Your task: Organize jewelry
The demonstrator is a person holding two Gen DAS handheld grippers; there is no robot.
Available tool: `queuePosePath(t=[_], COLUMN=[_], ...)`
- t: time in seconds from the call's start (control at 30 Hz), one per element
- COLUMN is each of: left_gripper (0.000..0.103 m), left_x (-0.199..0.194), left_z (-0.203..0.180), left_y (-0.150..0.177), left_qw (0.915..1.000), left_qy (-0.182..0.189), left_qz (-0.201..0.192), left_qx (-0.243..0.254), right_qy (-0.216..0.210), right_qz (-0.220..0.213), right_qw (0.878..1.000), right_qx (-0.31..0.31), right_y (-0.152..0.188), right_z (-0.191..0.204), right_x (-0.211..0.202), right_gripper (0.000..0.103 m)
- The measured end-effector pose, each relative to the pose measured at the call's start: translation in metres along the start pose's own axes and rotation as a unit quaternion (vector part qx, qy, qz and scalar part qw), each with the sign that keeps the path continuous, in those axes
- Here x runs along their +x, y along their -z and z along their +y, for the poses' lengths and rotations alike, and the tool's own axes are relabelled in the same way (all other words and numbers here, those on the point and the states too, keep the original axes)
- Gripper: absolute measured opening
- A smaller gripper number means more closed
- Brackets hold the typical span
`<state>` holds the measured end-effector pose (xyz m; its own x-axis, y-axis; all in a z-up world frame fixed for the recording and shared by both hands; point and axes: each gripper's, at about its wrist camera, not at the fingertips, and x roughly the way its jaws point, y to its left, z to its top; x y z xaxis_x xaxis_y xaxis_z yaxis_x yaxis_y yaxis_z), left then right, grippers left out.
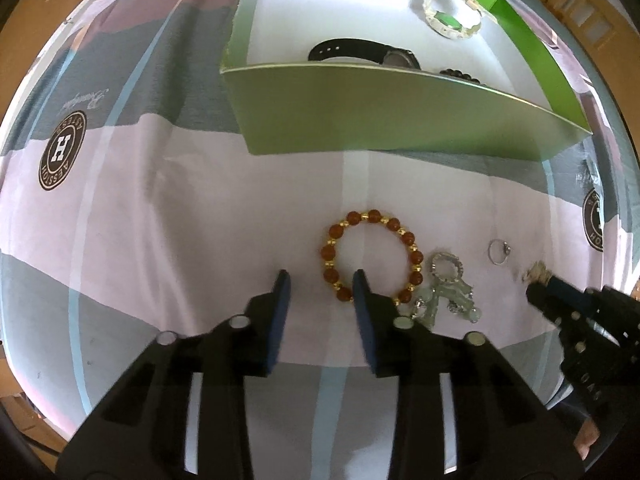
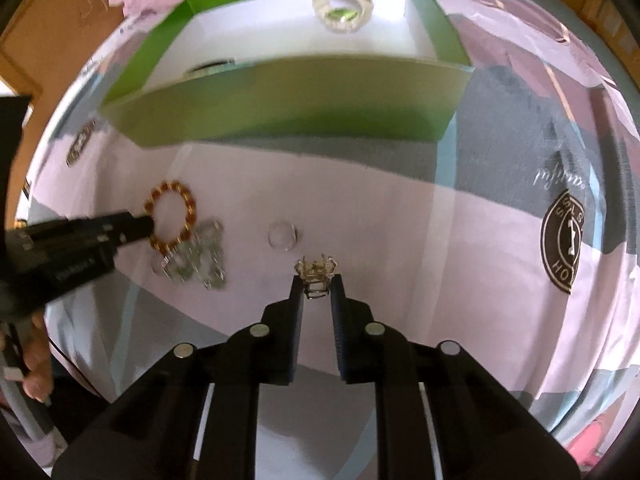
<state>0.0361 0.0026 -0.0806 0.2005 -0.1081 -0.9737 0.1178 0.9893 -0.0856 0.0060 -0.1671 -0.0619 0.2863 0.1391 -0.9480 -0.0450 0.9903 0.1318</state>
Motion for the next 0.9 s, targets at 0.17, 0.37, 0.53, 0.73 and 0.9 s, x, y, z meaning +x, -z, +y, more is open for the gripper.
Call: queuePosePath(t=[0.17, 0.37, 0.53, 0.73, 0.9], left_gripper=[0.010, 0.002, 0.001, 0.002, 0.006], left_x=[0.000, -0.008, -0.007, -0.008, -0.004], left_z=[-0.002, 0.012, 0.019, 0.010, 0.008], left_y=[0.001, -0.002, -0.002, 0.000, -0.001], left_qw=[1.0000, 0.9991, 0.9990, 0.9996, 0.9996], left_qy=[0.005, -0.009, -0.013, -0.008, -0.014], left_qz=[-0.004, -0.018, -0.012, -0.009, -0.003], left_qx=[-0.003, -0.037, -0.042, -0.027, -0.024], right_qy=[0.010, 0.015, 0.013, 0.012, 0.015], right_qz=[0.012, 0.000, -0.001, 0.002, 0.004], right_qw=[1.000, 1.000, 1.000, 1.000, 1.000], right_qx=[0.000, -0.001, -0.001, -0.001, -0.004], right_y=[0.000, -0.001, 0.008, 0.008, 0.007], right_z=[0.000, 0.010, 0.007, 0.004, 0.006], right_x=[0.007, 0.006, 0.000, 0.002, 0.003], right_gripper=[0.016, 0.016, 0.016, 0.016, 0.016])
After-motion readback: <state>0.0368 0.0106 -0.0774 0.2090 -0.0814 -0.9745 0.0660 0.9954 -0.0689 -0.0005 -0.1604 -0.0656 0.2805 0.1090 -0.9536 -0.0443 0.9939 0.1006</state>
